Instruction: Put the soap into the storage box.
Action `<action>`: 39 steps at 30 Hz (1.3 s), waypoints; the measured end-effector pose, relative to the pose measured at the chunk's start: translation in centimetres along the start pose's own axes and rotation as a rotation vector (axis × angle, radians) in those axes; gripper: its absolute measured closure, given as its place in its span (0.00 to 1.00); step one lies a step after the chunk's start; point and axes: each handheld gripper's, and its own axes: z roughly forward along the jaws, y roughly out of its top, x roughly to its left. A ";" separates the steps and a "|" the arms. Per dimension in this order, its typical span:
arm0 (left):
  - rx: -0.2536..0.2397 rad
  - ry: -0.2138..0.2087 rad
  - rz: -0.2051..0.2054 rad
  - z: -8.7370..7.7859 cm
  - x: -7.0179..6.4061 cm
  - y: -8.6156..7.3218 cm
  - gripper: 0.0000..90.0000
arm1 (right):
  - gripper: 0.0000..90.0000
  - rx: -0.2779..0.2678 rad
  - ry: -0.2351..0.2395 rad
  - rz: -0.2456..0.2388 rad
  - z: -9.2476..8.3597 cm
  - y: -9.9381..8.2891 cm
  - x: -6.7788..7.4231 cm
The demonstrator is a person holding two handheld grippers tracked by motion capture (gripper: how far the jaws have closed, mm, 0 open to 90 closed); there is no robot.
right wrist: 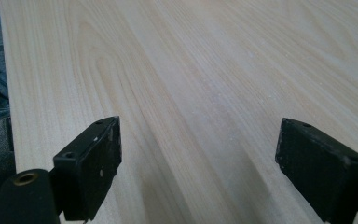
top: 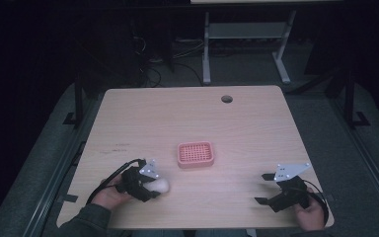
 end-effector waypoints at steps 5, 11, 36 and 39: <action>0.000 -0.008 0.004 0.2 -0.1 0.0 0.49 | 0.16 0.000 0.000 0.000 0.0 0.0 0.0; -0.004 -0.017 0.000 0.2 0.0 -0.1 0.51 | 0.16 0.001 0.001 0.002 0.0 0.0 0.1; 0.010 -0.029 0.028 -0.6 -0.2 1.0 0.55 | 0.16 -0.011 -0.005 -0.002 -0.1 0.0 0.1; 0.018 -0.035 0.031 -0.3 0.2 1.3 0.55 | 0.16 -0.014 -0.005 0.003 -0.2 0.0 0.2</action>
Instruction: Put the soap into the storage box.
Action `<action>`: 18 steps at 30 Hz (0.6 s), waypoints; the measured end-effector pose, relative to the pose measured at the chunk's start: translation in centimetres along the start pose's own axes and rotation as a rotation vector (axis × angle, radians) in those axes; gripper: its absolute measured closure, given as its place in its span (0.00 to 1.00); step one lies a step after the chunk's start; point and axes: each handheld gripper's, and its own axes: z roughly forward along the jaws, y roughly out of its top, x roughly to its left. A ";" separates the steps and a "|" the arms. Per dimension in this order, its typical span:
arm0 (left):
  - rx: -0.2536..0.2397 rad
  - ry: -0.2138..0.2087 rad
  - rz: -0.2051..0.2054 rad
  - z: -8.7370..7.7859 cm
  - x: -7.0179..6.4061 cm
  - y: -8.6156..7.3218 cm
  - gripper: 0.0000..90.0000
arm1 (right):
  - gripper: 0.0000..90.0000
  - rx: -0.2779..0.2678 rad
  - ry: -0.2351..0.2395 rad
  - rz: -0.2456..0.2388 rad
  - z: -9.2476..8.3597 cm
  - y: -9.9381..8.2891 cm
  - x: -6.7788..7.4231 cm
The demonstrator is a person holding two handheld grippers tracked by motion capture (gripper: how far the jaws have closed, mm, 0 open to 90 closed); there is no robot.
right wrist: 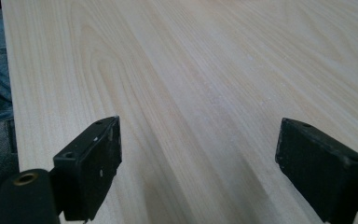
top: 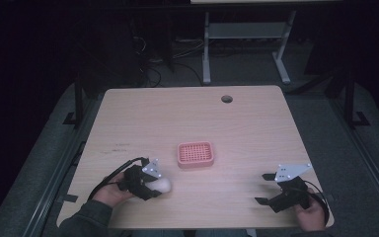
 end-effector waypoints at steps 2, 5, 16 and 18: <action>0.005 -0.003 -0.001 0.1 0.1 0.3 0.55 | 0.16 -0.004 -0.001 -0.002 0.0 0.0 0.0; -0.006 0.002 0.002 -0.1 0.2 0.6 0.55 | 0.16 -0.005 -0.003 -0.004 -0.1 0.0 0.0; -0.011 0.005 0.006 -0.6 1.0 1.7 0.55 | 0.16 -0.024 -0.009 -0.002 -0.3 0.0 0.2; -0.012 0.004 0.009 -0.8 1.1 1.9 0.55 | 0.16 -0.029 -0.010 0.002 -0.4 0.0 0.3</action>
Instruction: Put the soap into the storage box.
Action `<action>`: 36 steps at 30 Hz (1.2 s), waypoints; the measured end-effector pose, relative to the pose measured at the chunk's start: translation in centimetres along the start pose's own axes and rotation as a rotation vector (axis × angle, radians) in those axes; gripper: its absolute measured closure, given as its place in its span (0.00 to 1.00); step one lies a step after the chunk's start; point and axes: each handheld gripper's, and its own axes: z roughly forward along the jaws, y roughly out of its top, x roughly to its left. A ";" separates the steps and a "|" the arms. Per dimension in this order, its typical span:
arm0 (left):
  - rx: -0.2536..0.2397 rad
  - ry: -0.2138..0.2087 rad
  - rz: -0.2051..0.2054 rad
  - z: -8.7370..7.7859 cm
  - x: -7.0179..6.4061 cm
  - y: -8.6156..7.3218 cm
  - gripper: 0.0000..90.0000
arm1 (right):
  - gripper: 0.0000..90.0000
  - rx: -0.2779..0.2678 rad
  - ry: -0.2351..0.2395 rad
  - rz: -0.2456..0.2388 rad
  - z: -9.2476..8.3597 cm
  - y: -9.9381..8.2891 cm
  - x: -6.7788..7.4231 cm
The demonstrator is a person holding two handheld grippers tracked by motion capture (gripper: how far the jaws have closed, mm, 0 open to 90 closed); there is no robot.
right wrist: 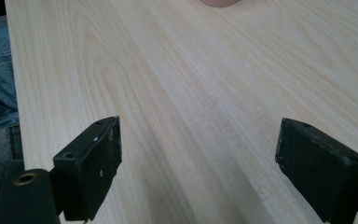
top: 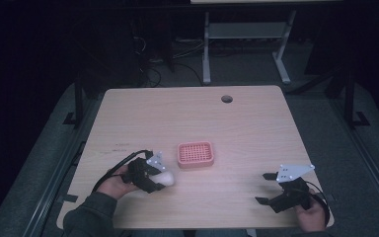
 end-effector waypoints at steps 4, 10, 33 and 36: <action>-0.003 -0.003 0.005 -0.3 0.3 0.5 0.55 | 0.16 -0.001 0.002 -0.002 -0.1 0.0 0.0; 0.002 -0.006 0.006 -0.6 1.0 1.0 0.55 | 0.16 -0.003 0.004 -0.005 -0.1 0.0 0.0; 0.009 -0.009 0.016 -1.1 2.4 2.9 0.55 | 0.16 -0.008 0.009 -0.012 0.0 0.1 0.1; 0.017 -0.004 0.019 -1.1 2.6 3.3 0.55 | 0.16 -0.008 0.009 -0.013 -0.1 0.1 0.1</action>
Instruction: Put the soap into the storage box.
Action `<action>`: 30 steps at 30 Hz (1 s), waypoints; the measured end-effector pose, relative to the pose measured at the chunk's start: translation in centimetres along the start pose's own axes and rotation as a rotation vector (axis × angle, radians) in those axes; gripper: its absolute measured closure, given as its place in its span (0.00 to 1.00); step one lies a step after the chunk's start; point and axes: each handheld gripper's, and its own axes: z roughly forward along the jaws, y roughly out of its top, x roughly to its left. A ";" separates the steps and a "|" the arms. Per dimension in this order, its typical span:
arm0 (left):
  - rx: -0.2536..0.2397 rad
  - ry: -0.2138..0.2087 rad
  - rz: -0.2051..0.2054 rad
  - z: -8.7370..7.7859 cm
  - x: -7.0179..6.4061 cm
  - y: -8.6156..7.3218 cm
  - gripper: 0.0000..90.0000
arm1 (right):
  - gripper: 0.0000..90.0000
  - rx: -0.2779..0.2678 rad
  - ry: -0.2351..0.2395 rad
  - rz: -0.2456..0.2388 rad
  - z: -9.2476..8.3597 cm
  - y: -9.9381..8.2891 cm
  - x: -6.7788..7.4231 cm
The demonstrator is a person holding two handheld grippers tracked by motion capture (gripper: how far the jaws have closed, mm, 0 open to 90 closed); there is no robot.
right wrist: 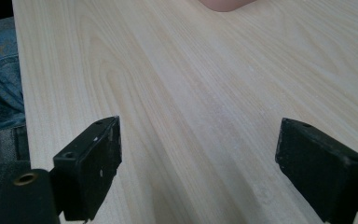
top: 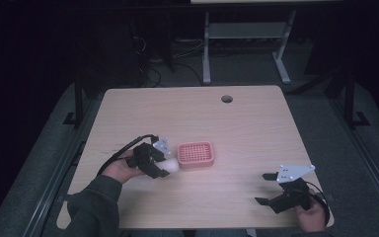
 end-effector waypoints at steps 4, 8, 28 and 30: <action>0.004 0.002 0.009 0.0 0.2 0.5 0.55 | 0.16 -0.006 0.000 0.001 -0.1 0.0 0.0; 0.007 0.002 0.013 0.0 0.4 0.9 0.55 | 0.16 -0.003 0.002 -0.002 0.0 0.0 0.0; 0.017 -0.006 0.032 0.6 1.8 3.4 0.55 | 0.16 -0.018 0.004 0.008 -0.2 -0.1 -0.1; 0.023 -0.002 0.040 0.6 1.8 3.7 0.55 | 0.16 -0.018 0.004 0.008 -0.2 -0.1 -0.1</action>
